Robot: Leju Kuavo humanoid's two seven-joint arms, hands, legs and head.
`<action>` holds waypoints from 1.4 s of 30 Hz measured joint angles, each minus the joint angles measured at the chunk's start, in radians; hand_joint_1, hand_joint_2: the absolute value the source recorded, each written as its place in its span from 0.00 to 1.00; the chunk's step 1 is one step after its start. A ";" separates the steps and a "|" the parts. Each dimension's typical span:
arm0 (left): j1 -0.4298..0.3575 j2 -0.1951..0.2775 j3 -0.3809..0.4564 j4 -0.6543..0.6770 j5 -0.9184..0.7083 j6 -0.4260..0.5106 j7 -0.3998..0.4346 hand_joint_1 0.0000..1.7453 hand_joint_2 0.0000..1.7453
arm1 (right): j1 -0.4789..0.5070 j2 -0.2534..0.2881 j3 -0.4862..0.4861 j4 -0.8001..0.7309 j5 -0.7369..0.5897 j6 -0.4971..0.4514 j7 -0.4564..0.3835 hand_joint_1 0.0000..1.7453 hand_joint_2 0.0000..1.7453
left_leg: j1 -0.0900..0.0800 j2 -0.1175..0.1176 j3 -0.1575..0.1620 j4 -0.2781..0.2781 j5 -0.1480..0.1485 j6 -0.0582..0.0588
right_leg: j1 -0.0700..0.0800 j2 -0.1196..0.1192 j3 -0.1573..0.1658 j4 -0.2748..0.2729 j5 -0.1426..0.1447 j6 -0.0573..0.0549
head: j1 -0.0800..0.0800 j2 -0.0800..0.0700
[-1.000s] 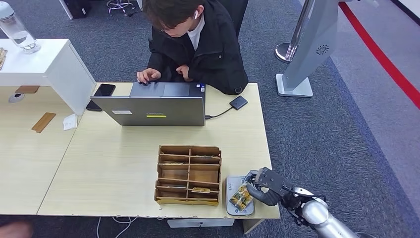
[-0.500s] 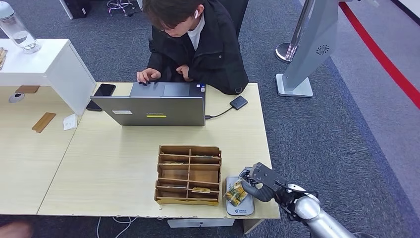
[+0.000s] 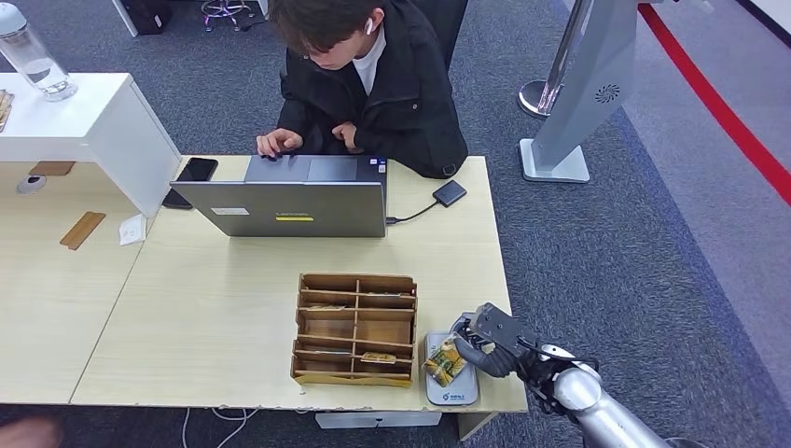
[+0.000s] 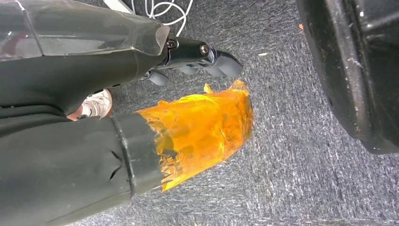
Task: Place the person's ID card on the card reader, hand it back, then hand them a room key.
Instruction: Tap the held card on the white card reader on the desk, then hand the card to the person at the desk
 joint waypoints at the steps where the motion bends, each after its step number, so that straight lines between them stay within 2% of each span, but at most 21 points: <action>1: 0.000 0.000 0.000 0.000 0.000 0.000 0.000 0.00 0.00 | -0.001 0.001 0.000 0.002 0.000 -0.001 0.000 1.00 1.00 | 0.000 0.000 0.000 0.000 0.000 0.000 | 0.000 0.000 0.000 0.000 0.000 0.000 | 0.000 0.000; 42: 0.000 0.000 -0.001 0.000 0.000 0.001 -0.001 0.00 0.00 | -0.021 0.004 -0.002 0.051 0.013 0.004 0.007 1.00 1.00 | 0.000 0.000 0.000 0.000 0.000 0.001 | 0.000 0.000 0.000 0.000 0.001 0.001 | 0.000 0.000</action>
